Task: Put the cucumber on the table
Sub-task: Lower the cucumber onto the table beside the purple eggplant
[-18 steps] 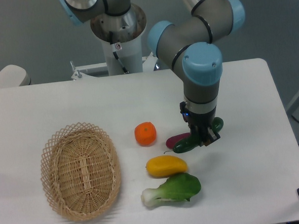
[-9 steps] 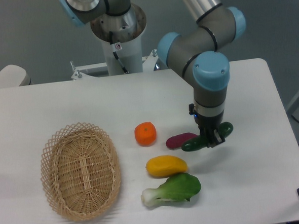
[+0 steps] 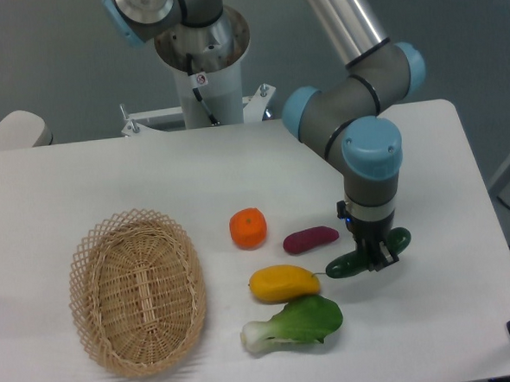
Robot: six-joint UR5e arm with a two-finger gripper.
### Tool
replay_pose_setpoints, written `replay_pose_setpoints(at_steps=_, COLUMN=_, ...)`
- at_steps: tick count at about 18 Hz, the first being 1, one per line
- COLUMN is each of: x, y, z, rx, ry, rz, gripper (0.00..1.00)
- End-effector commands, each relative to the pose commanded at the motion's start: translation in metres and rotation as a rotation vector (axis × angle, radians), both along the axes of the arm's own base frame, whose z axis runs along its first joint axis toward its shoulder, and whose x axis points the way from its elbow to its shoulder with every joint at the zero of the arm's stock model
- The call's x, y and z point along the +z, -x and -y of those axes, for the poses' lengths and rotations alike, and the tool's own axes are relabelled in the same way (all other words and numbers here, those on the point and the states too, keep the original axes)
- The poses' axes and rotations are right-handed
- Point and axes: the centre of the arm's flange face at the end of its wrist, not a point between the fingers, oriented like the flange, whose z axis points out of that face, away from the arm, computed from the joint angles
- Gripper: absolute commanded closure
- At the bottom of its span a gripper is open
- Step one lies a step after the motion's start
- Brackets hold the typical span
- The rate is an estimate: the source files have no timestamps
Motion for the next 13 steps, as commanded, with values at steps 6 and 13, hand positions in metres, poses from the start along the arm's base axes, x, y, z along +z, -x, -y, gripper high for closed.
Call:
replay_pose_setpoints(at_steps=6, x=-0.021, y=-0.002, z=0.001, rx=0.006, ry=0.018, rz=0.032, gripper=0.67)
replay_pose_setpoints(at_steps=13, x=-0.035, y=-0.004, z=0.002, rx=0.01, ry=0.031, rz=0.053, gripper=0.66)
